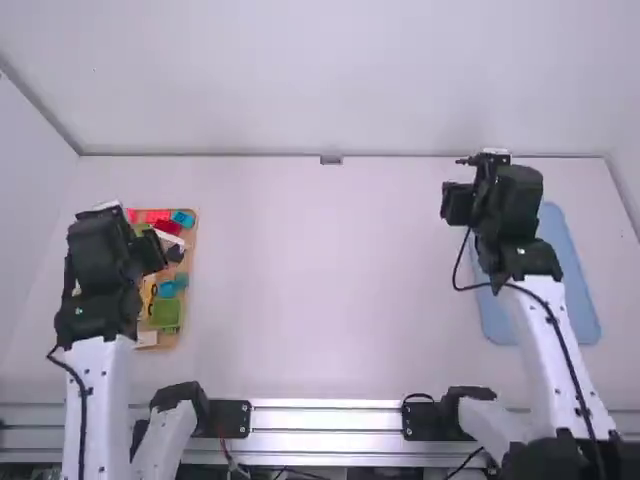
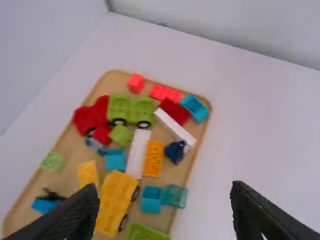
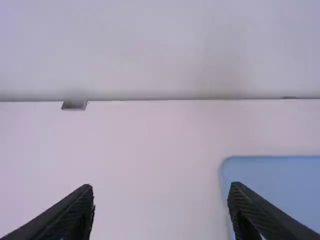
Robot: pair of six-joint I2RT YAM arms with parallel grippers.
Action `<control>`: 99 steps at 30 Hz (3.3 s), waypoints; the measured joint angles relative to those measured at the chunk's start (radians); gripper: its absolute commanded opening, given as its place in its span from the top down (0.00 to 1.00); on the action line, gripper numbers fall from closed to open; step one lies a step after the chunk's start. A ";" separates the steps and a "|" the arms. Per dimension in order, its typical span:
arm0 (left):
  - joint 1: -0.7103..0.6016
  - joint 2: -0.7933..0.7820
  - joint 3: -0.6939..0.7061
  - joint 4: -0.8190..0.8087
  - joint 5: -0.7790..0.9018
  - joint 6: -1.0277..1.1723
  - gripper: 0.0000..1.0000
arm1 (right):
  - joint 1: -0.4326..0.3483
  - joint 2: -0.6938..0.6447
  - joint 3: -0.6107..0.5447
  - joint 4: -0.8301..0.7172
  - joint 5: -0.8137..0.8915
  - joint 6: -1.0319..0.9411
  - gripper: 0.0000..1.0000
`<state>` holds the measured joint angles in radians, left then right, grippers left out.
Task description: Assemble lego blocks to make yellow taxi
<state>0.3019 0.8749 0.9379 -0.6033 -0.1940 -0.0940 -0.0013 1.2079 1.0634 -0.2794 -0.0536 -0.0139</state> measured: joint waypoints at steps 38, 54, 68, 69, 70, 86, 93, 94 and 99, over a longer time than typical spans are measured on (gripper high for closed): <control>0.401 0.859 0.175 -0.183 0.161 0.492 0.15 | 0.087 0.462 0.409 0.014 -0.025 -0.018 0.01; 0.403 0.859 -0.002 0.038 0.161 0.552 0.22 | 0.091 0.462 0.409 0.014 -0.025 -0.016 0.02; 0.404 0.857 -0.013 0.050 0.157 0.561 0.52 | 0.107 0.462 0.409 0.015 -0.026 -0.017 0.02; 0.404 0.857 -0.007 0.026 0.157 0.561 0.54 | 0.107 0.462 0.409 0.015 -0.026 -0.017 0.02; 0.402 0.857 0.005 -0.003 0.157 0.560 0.55 | 0.107 0.462 0.409 0.015 -0.026 -0.014 0.02; -0.064 0.799 0.351 -0.231 0.255 0.674 0.61 | 0.107 0.462 0.409 -0.019 -0.026 -0.015 0.02; -0.516 0.867 0.352 -0.154 0.266 0.793 0.59 | 0.107 0.462 0.409 -0.019 -0.026 -0.017 0.02; -0.568 0.882 0.352 -0.139 0.266 0.806 0.58 | 0.106 0.462 0.409 -0.020 -0.026 -0.017 0.01; -0.799 0.984 0.353 -0.098 0.231 0.862 0.62 | 0.097 0.462 0.410 -0.052 -0.026 -0.016 0.01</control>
<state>-0.4969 1.8587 1.2911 -0.7010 0.0368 0.7681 0.0959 1.6699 1.4734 -0.3317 -0.0795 -0.0296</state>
